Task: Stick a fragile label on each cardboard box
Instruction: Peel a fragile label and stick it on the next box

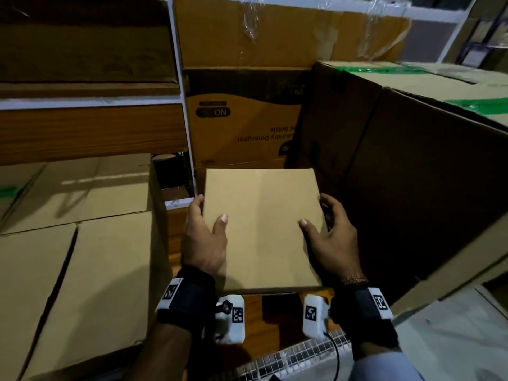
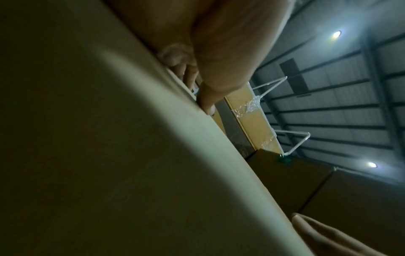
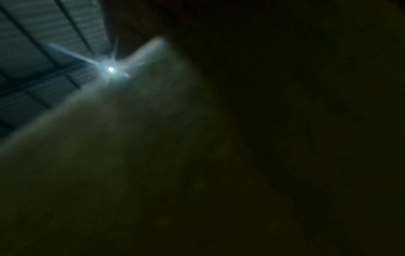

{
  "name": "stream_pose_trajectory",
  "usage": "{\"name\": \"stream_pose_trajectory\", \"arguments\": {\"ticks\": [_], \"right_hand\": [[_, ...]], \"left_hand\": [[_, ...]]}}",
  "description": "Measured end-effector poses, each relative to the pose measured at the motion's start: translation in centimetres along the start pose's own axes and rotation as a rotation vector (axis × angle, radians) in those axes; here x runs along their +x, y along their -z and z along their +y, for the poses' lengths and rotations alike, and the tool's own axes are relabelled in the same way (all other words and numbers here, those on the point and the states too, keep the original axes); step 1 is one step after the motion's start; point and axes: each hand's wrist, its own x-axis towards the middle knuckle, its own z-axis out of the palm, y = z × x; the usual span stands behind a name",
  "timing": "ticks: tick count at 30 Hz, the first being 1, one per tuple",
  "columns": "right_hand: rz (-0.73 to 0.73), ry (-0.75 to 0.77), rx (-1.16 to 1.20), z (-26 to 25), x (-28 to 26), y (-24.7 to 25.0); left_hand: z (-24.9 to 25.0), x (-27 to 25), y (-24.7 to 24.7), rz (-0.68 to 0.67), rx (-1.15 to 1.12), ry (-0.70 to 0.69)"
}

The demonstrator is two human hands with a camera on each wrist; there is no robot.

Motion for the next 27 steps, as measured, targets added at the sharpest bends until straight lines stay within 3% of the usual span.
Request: {"name": "stream_pose_trajectory", "arguments": {"ticks": [9, 17, 27], "right_hand": [[-0.134, -0.211, -0.018, 0.1, -0.9, 0.4], [-0.155, -0.254, -0.036, -0.8, -1.6, 0.9], [-0.167, 0.026, -0.089, -4.4, -1.6, 3.3]], "left_hand": [[-0.1, -0.6, -0.7, 0.022, 0.069, -0.02], [-0.1, -1.4, -0.5, 0.045, 0.092, -0.033], [-2.6, -1.7, -0.2, 0.096, 0.034, 0.02]]}}
